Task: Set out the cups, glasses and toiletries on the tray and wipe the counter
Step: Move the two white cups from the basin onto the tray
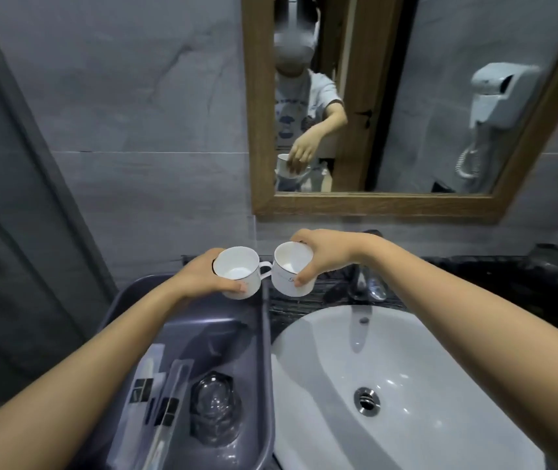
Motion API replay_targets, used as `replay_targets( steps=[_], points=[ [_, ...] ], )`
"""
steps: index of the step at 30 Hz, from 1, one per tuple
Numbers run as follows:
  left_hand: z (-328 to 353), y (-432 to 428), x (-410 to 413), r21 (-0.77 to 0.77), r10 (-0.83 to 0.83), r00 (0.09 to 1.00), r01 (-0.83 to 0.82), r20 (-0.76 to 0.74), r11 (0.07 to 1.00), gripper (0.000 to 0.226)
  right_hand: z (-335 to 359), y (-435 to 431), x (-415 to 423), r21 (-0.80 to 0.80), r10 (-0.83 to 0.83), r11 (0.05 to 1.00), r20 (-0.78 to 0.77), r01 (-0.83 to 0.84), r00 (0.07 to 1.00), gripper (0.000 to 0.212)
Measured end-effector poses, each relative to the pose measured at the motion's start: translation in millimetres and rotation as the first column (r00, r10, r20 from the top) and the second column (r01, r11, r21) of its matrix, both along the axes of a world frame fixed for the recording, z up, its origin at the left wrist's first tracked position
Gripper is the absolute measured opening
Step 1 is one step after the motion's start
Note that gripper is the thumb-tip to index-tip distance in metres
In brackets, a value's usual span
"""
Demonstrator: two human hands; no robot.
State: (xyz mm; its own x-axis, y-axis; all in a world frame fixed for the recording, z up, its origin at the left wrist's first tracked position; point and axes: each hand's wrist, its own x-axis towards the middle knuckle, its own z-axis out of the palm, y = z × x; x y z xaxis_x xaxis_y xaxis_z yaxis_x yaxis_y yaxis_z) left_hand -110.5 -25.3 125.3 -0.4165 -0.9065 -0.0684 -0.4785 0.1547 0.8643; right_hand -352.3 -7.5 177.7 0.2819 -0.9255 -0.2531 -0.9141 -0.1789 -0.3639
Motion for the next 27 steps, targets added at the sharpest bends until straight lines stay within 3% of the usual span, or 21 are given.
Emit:
replay_targets(
  steps=[13, 27],
  points=[
    [-8, 41, -160, 0.055, -0.200, 0.979, 0.202, -0.051, 0.978, 0.041, -15, 93, -173, 0.048, -0.255, 0.966, -0.013, 0.255, 0.967, 0.068],
    [-48, 72, -427, 0.153, -0.302, 0.953, 0.298, 0.002, 0.942, 0.032, -64, 135, -431, 0.157, -0.476, 0.861, -0.088, 0.484, 0.875, 0.074]
  ],
)
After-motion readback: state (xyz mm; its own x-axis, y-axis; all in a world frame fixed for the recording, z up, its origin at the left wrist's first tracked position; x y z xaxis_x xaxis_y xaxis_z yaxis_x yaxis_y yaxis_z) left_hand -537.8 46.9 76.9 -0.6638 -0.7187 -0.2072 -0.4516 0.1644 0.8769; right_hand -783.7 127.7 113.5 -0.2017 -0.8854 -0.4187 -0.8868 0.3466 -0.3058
